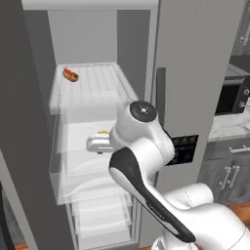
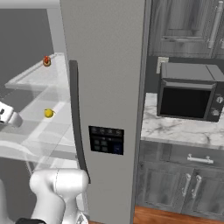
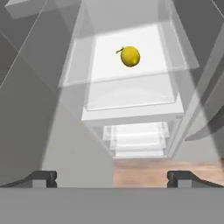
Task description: Fully open the fridge drawer.
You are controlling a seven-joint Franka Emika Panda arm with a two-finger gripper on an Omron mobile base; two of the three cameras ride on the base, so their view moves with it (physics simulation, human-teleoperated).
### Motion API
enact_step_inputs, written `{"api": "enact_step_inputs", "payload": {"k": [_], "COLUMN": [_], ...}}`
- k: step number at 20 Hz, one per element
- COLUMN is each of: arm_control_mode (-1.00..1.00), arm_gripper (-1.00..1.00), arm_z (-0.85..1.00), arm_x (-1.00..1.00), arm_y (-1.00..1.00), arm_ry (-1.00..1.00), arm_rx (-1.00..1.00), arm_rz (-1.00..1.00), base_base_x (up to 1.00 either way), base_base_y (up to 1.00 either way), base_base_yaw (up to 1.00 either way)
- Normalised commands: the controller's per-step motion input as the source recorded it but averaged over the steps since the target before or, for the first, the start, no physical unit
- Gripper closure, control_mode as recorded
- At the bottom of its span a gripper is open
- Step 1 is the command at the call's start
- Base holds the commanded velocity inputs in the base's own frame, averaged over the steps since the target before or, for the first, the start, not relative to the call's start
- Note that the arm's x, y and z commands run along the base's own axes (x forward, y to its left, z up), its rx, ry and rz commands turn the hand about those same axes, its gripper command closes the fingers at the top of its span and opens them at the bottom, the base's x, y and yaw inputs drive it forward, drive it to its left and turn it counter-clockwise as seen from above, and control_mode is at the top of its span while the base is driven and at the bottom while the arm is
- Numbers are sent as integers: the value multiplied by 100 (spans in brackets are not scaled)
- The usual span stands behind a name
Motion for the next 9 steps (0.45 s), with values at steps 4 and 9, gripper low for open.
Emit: {"api": "enact_step_inputs", "payload": {"k": [4, 9], "arm_control_mode": [-100, -100], "arm_gripper": [-100, -100], "arm_z": [100, 84], "arm_x": [-15, -14], "arm_y": [-6, -14], "arm_ry": [-22, -21], "arm_rx": [15, 16], "arm_rz": [-17, -10], "base_base_x": [0, 0], "base_base_y": [0, 0], "base_base_yaw": [0, 0]}}
